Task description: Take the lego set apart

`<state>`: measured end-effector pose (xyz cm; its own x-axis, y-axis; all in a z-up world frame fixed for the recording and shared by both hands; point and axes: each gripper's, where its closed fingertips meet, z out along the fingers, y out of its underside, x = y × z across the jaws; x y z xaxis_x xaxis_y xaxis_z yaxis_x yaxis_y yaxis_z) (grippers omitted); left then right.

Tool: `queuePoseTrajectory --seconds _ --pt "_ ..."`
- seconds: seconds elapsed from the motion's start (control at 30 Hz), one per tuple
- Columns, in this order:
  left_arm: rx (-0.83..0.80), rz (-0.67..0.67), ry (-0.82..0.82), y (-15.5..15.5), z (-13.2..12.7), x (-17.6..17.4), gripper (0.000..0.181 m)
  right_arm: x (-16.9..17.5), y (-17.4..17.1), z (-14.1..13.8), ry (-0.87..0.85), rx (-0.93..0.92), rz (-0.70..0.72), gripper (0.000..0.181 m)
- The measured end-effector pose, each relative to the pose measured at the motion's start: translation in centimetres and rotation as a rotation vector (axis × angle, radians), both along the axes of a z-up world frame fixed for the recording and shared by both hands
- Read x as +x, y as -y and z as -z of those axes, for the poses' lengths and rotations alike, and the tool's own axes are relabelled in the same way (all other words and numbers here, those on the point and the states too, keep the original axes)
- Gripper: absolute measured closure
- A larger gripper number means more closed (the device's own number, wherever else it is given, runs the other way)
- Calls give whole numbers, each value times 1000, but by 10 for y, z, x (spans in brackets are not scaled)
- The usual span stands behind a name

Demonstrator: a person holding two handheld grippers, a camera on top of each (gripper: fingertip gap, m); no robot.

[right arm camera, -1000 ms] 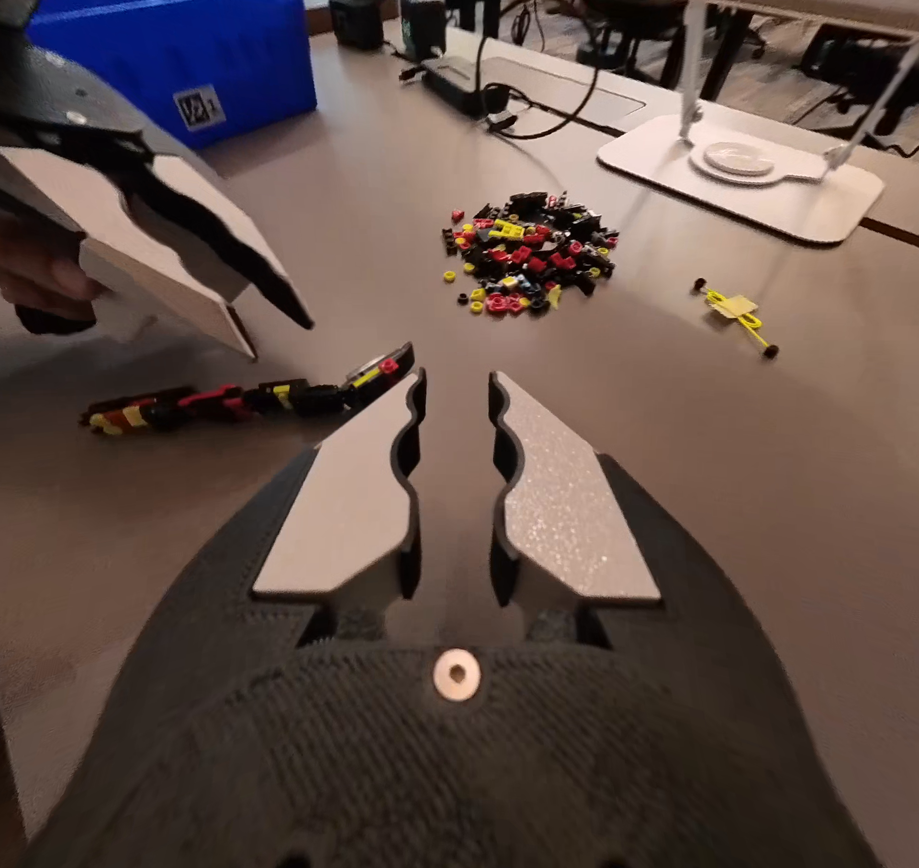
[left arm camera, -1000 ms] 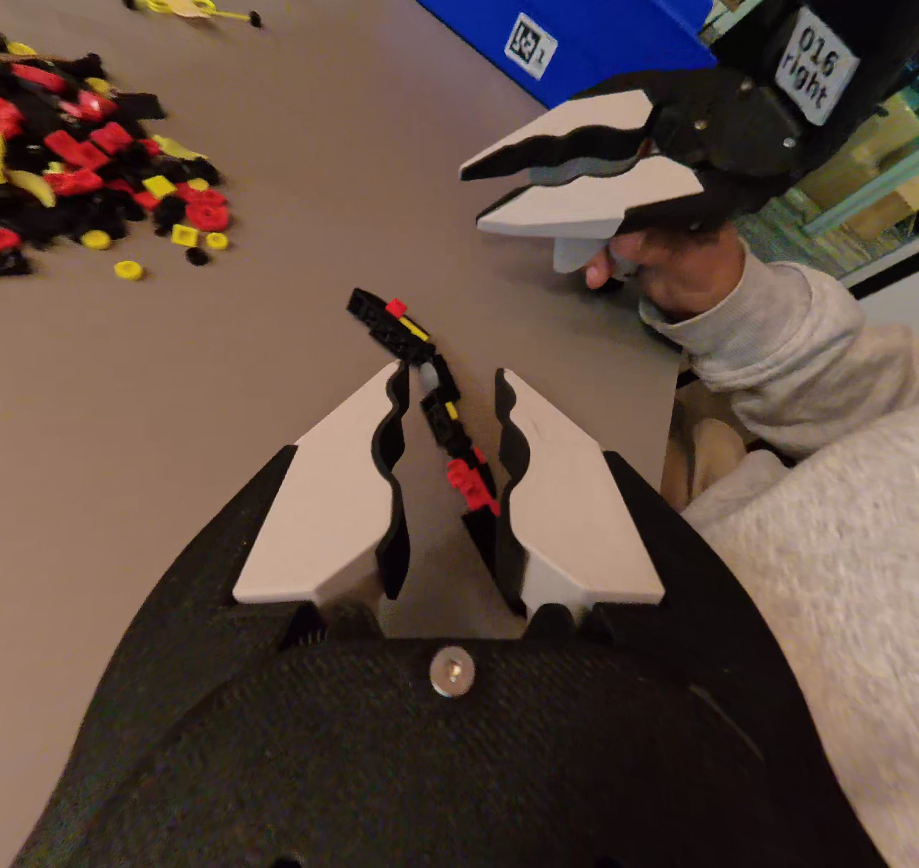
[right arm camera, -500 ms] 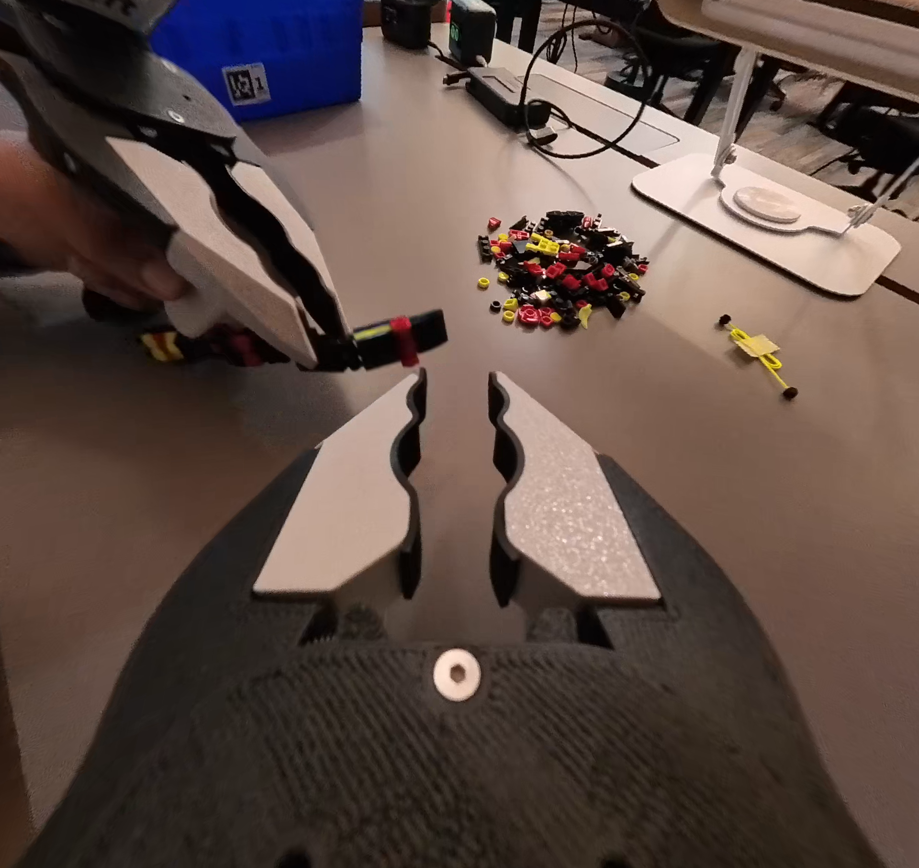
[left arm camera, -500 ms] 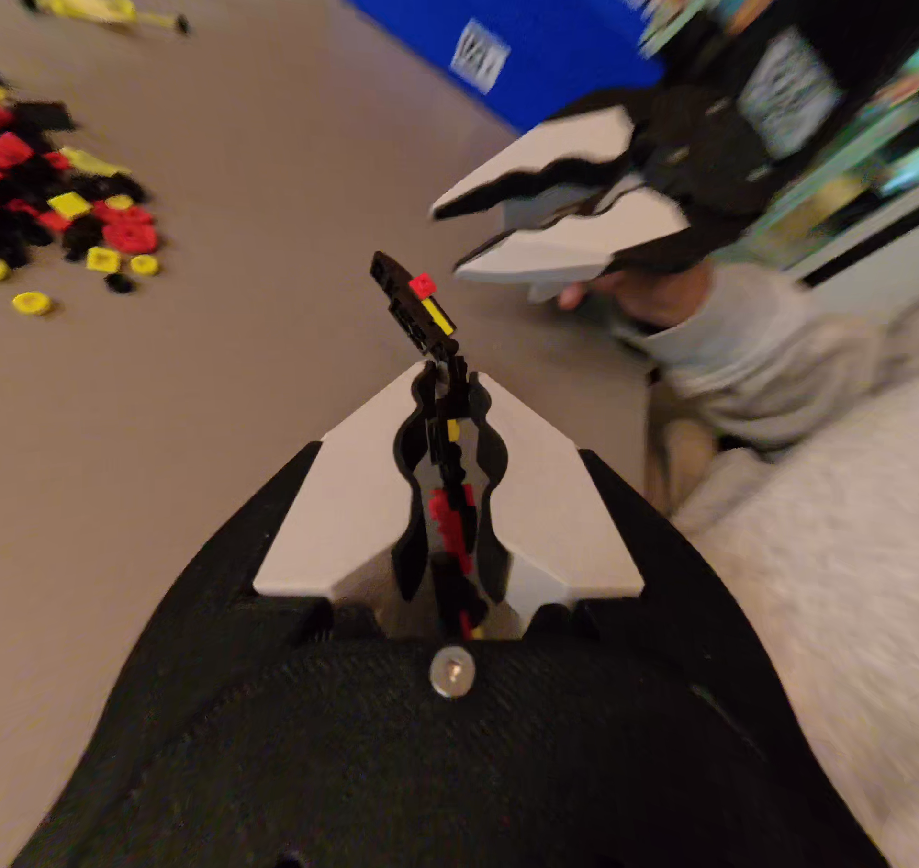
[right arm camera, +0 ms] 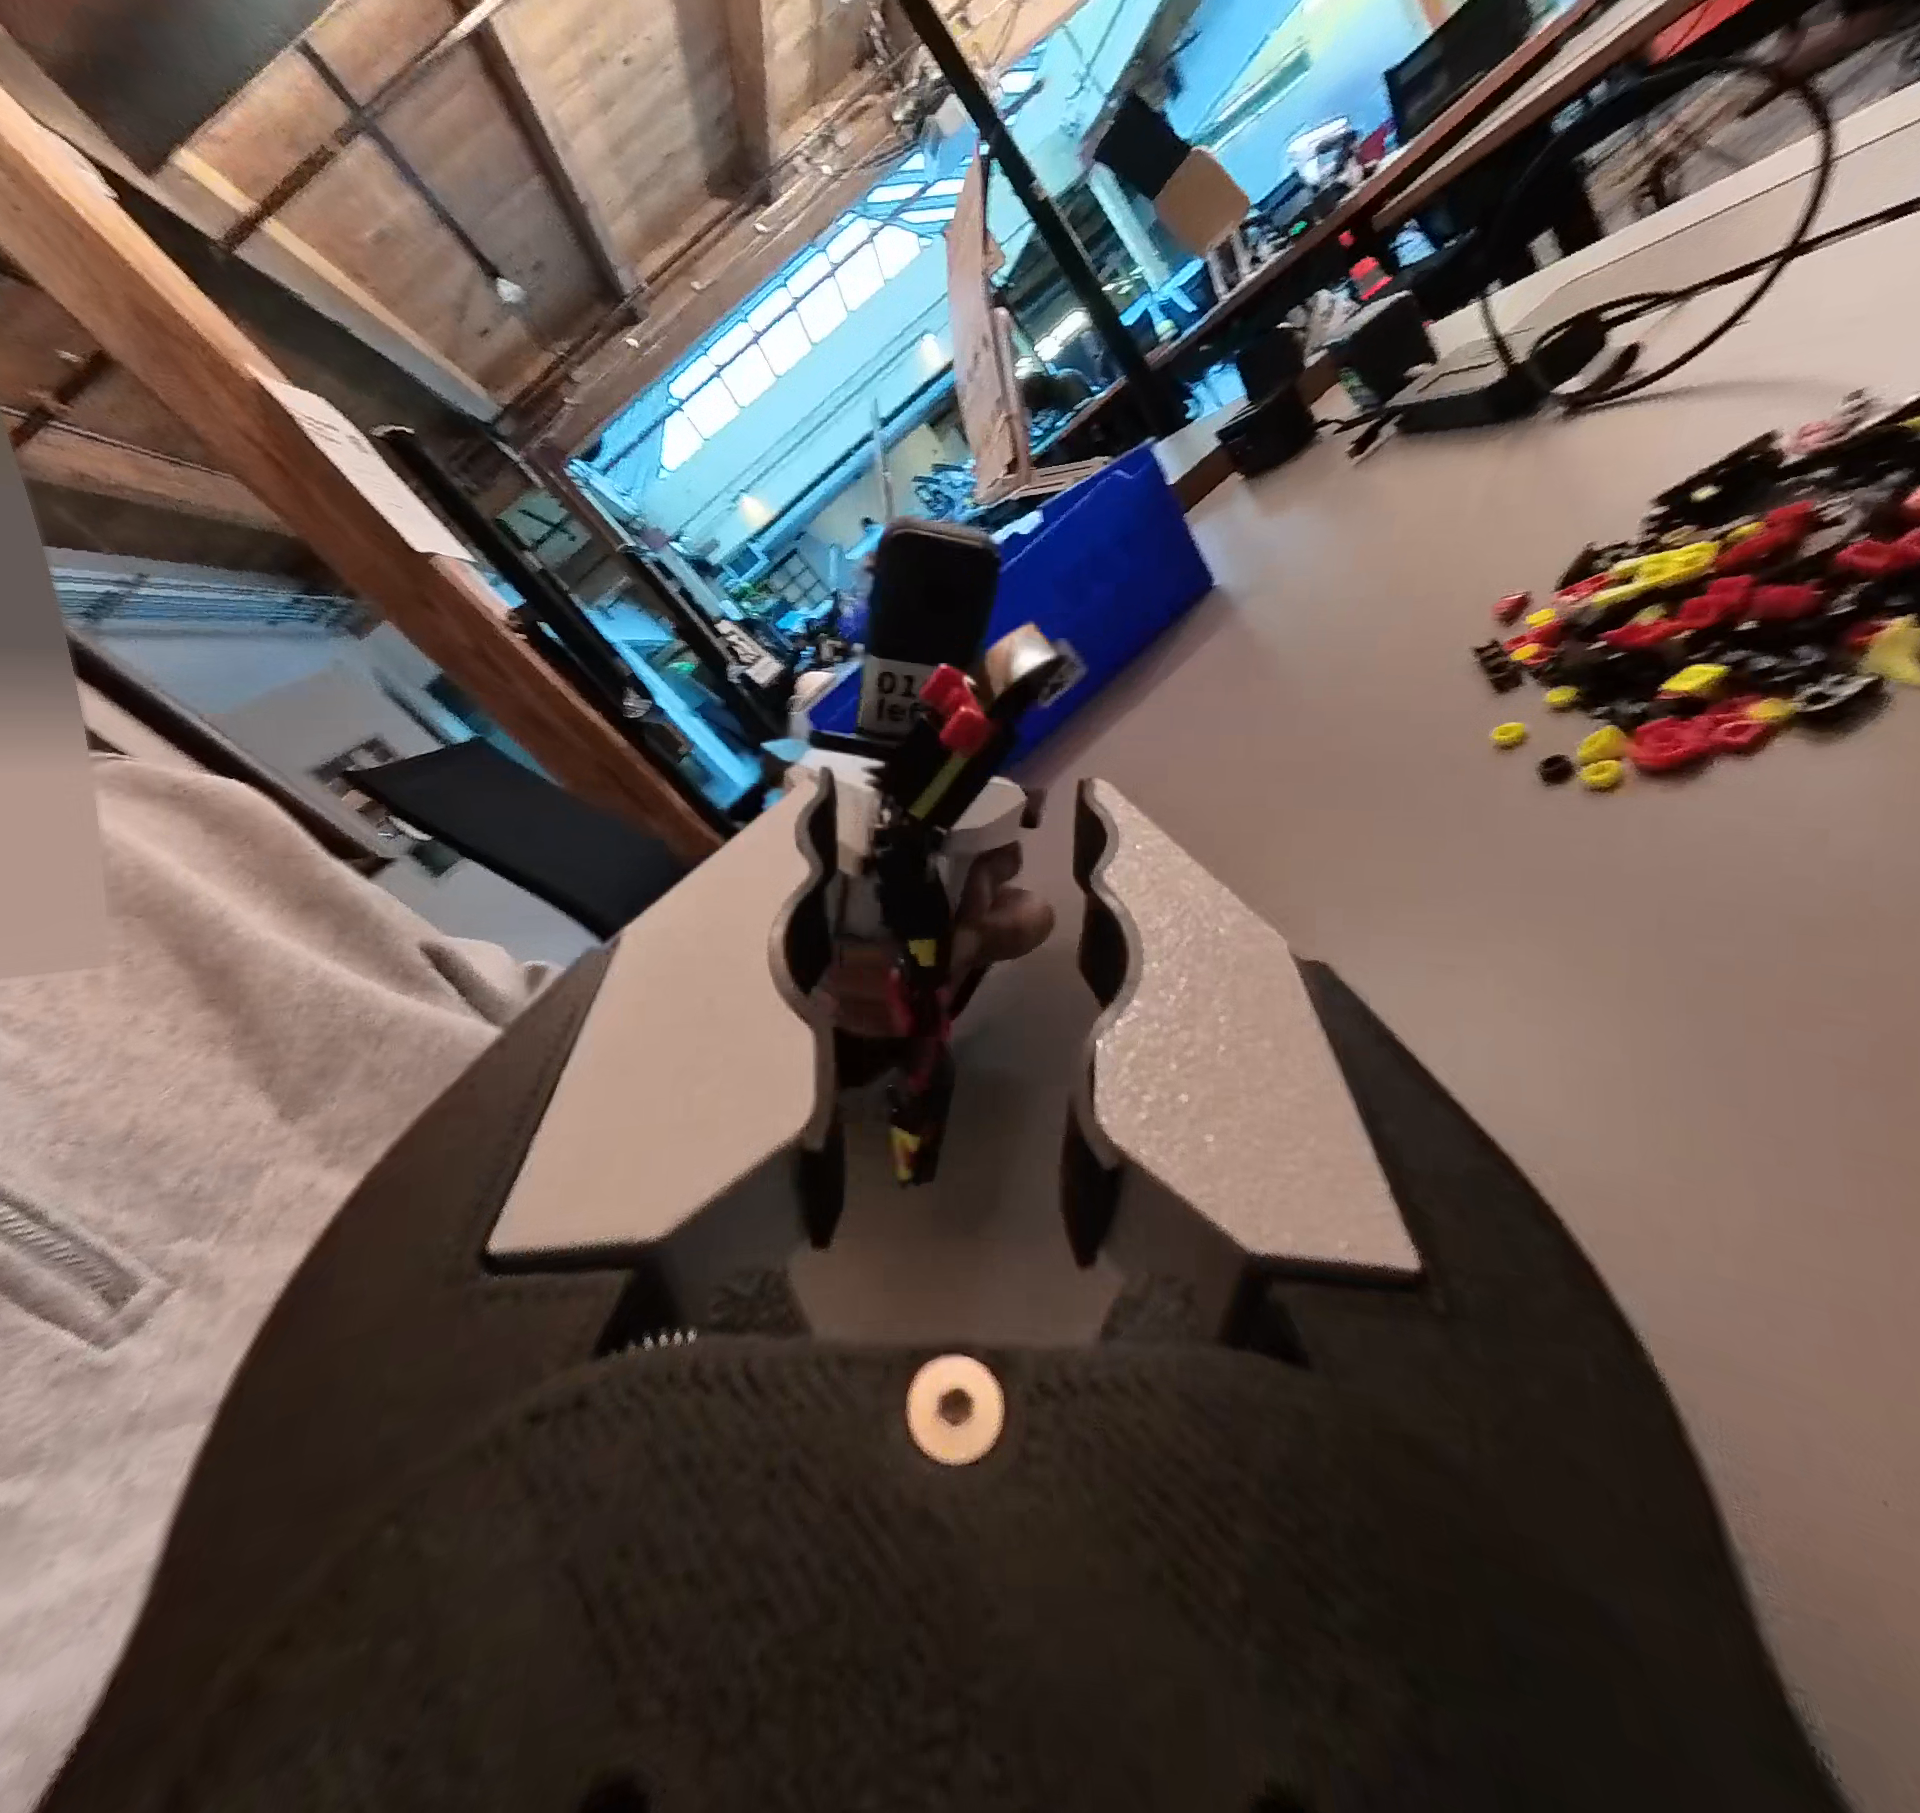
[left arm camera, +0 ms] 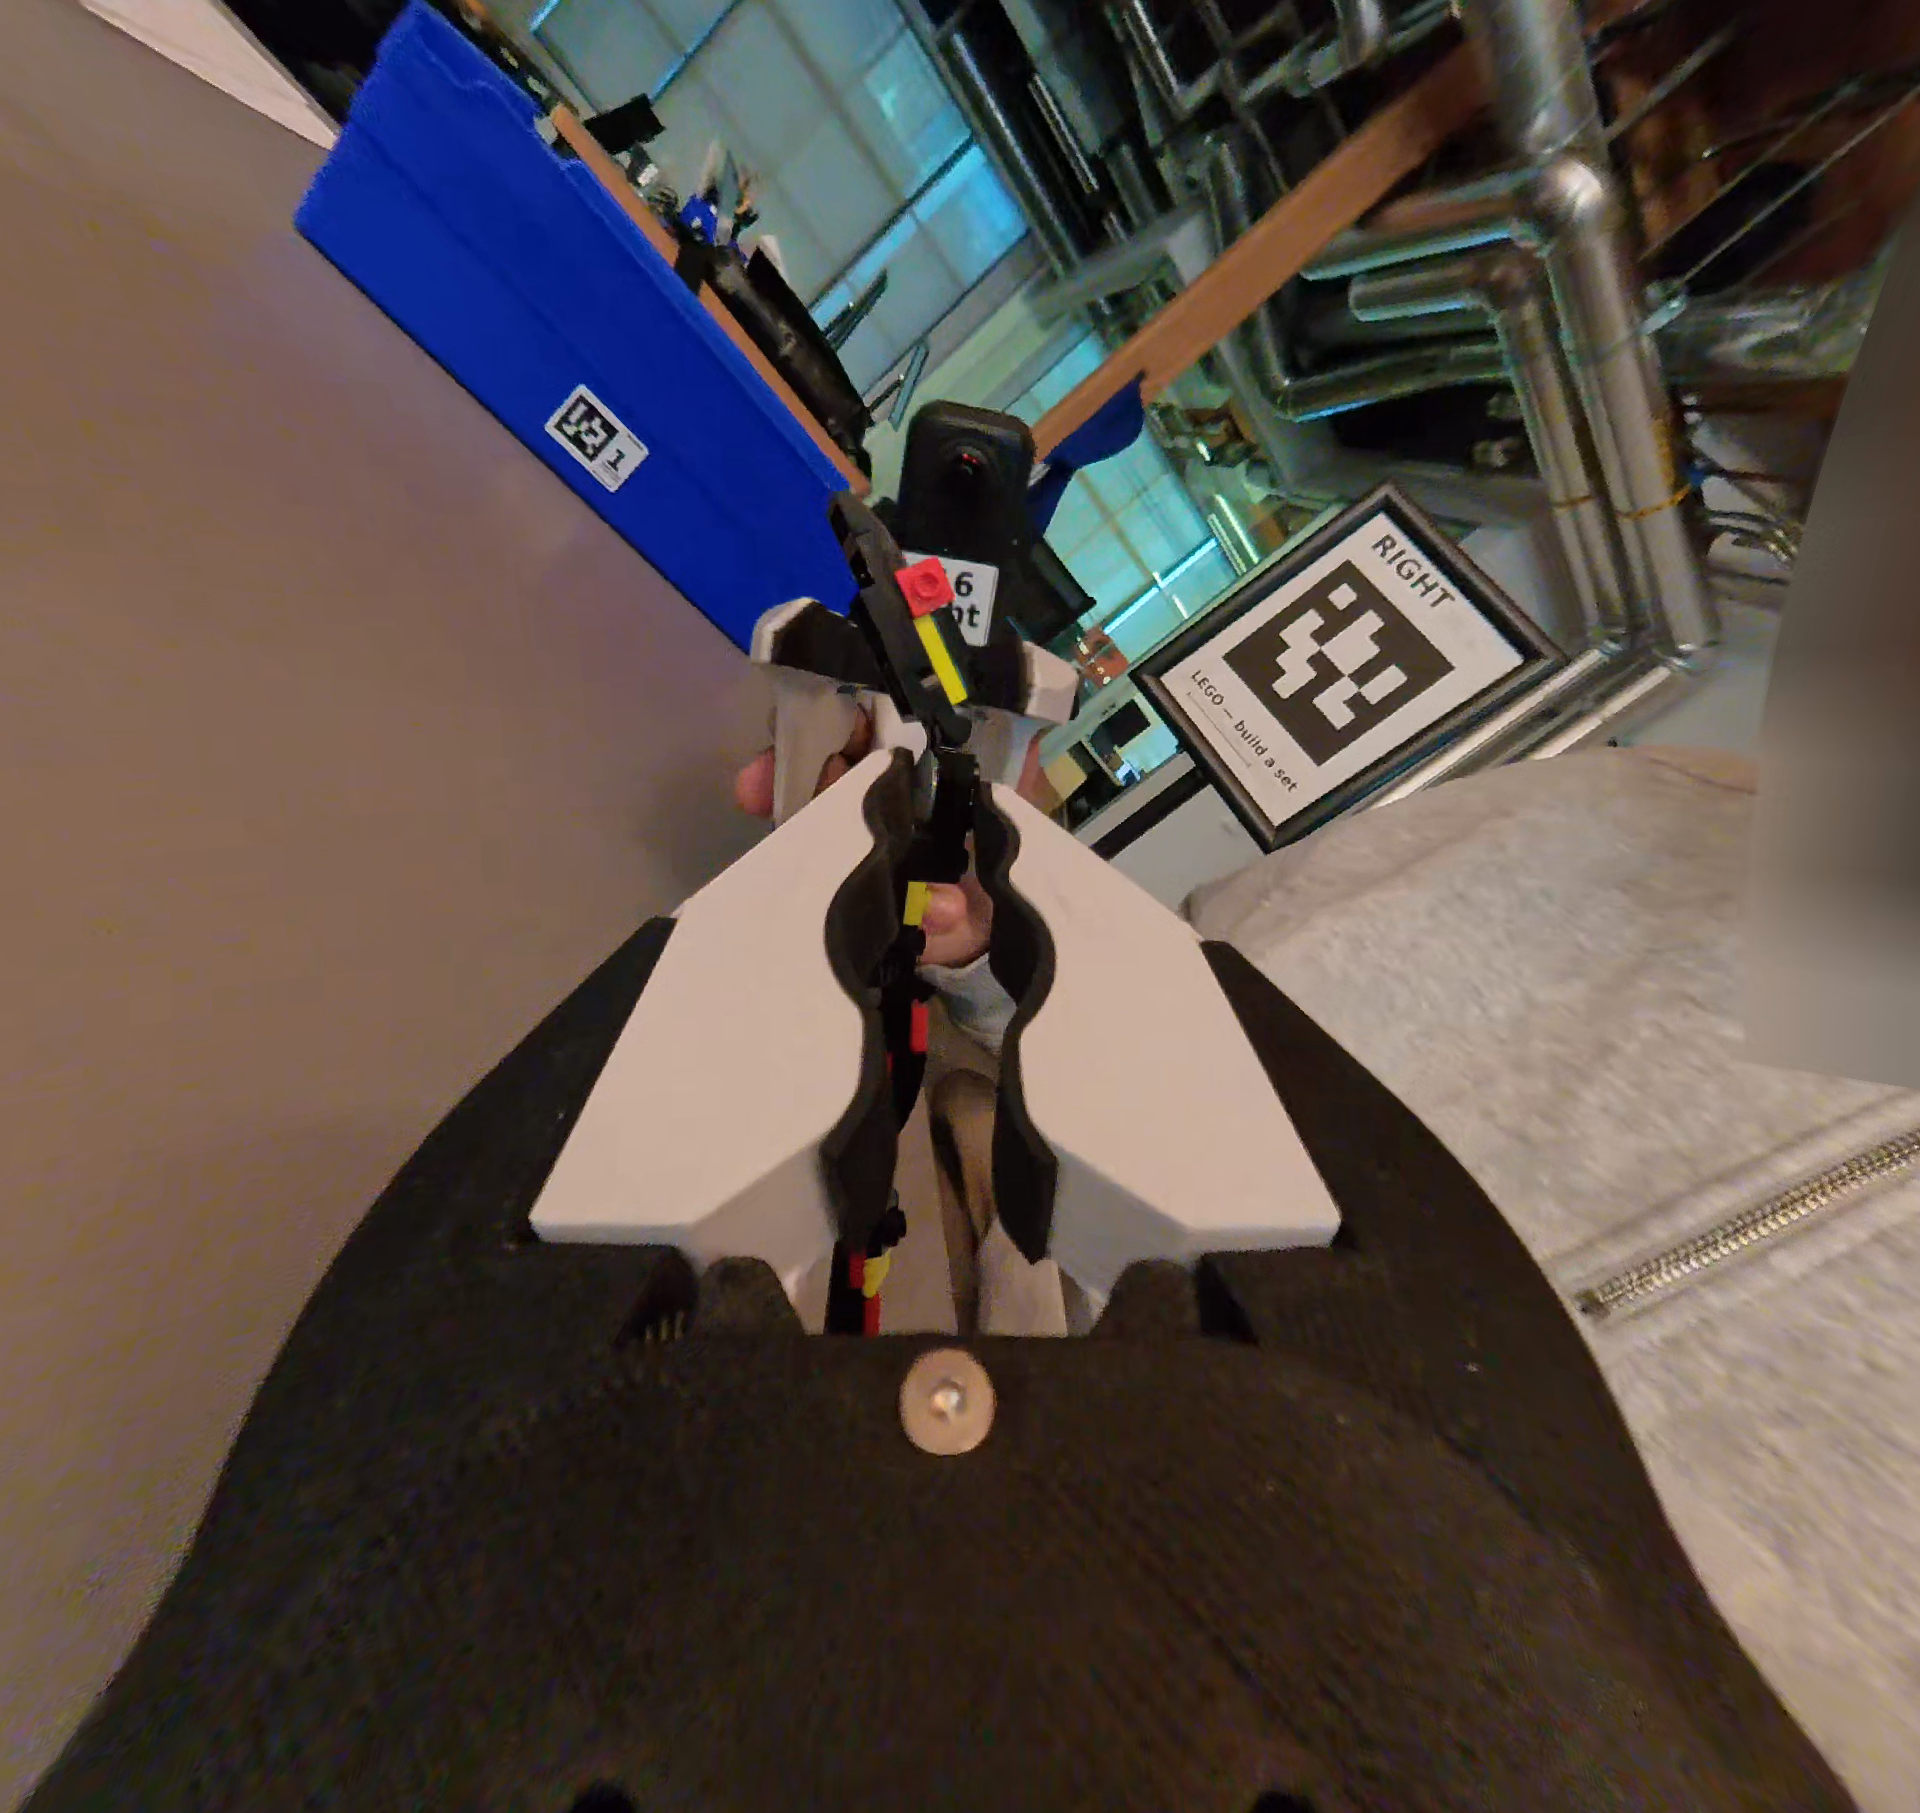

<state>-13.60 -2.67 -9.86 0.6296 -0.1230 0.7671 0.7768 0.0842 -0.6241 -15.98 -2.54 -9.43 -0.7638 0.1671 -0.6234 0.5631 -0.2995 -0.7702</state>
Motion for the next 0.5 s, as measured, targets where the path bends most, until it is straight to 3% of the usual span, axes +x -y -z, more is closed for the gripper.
queuePoseTrajectory --seconds 0.27,0.4,0.5 --pt "-84 31 -77 -11 10 11 171 12 6 1 80 -64 -125 151" --pt "-118 -16 -109 -9 14 6 171 2 -5 2 82 -60 -70 146" --pt "-174 -145 -186 -5 16 -9 171 -11 -15 9 85 -16 26 141"
